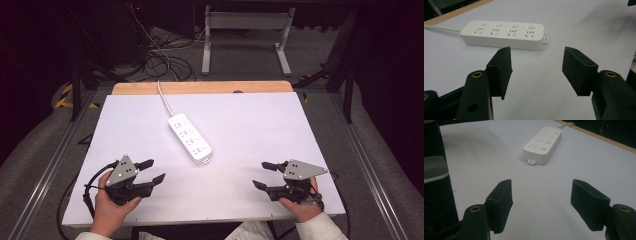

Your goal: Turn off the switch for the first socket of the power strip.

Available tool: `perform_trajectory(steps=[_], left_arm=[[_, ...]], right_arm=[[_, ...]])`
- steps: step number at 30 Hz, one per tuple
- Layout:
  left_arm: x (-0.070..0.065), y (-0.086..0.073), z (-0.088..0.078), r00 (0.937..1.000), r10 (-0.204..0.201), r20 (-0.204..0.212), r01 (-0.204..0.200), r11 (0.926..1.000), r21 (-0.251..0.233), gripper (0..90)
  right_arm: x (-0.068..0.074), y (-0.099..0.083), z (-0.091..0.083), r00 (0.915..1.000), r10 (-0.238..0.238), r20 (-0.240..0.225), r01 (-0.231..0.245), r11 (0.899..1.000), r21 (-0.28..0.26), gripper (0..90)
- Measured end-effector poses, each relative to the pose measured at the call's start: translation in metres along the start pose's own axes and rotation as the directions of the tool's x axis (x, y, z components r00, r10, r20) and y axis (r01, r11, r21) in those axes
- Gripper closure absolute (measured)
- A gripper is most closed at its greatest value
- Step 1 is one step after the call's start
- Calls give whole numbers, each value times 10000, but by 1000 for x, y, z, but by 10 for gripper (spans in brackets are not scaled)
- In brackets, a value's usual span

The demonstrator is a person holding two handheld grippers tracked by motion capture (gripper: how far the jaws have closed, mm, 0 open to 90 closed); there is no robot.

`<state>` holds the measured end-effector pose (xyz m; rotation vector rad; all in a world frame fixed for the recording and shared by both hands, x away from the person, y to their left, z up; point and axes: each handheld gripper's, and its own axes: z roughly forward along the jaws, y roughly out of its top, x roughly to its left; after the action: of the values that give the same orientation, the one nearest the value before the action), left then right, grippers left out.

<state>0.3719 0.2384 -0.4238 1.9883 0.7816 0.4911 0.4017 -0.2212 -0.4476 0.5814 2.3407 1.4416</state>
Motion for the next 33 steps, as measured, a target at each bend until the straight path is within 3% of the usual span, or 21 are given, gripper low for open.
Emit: perform_trajectory(steps=[7,20,30,33], left_arm=[[5,13,7,10000,-44,30,43,9996,288,487],[14,42,27,9997,146,-182,-137,9986,515,488],[25,61,39,9999,33,-128,-23,9968,798,510],[30,67,43,9999,93,80,-99,9969,785,524]], right_arm=[[-1,-1,1,10000,34,-50,-33,10000,78,346],[-1,-1,2,9999,85,-127,-83,9999,128,348],[-1,-2,3,9998,78,-185,-75,9998,195,349],[-1,-2,3,9998,86,-198,-83,9998,177,349]])
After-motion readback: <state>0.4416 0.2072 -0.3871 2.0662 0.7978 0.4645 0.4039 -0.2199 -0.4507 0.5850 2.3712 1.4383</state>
